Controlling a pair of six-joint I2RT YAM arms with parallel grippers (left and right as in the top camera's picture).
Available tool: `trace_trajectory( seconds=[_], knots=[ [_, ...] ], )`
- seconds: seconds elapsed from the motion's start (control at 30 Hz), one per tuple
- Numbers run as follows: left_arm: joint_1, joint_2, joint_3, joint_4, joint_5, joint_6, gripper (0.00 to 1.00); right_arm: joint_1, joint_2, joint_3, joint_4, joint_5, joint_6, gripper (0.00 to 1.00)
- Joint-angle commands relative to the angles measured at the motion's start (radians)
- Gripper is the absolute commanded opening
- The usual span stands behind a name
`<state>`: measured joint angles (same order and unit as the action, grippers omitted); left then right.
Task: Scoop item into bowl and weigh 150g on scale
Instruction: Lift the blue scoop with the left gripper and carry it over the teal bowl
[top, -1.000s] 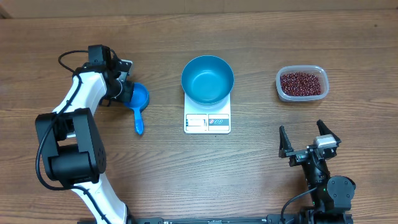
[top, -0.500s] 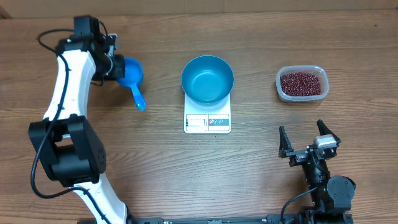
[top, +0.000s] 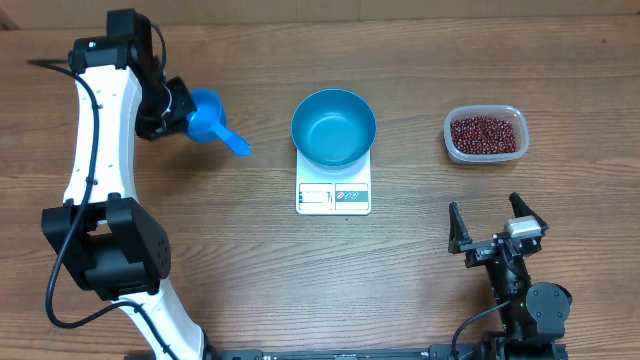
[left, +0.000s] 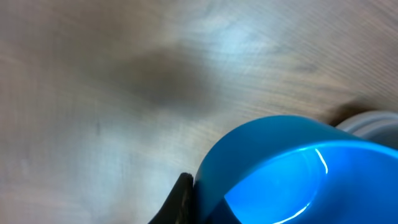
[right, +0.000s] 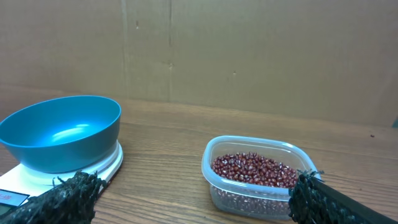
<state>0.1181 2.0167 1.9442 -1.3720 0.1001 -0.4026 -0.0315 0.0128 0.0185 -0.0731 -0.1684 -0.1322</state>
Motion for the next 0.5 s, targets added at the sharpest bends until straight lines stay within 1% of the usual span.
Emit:
trace_trajectory(
  seconds=[0.0,0.23,0.4,0.47],
  knots=[
    [-0.001,0.010,0.022,-0.050,0.002,-0.196,0.04,-0.003,-0.010,-0.010,0.004,-0.005,-0.015,1.00],
    [-0.002,0.010,0.022,-0.127,0.001,-0.322,0.04,-0.003,-0.010,-0.010,0.004,-0.005,-0.015,1.00],
    [-0.038,0.010,0.022,-0.140,-0.021,-0.340,0.04,-0.003,-0.010,-0.010,0.004,-0.005,-0.015,1.00],
    [-0.069,0.010,0.022,-0.143,-0.054,-0.360,0.04,-0.003,-0.010,-0.010,0.004,-0.005,-0.015,1.00]
  ],
)
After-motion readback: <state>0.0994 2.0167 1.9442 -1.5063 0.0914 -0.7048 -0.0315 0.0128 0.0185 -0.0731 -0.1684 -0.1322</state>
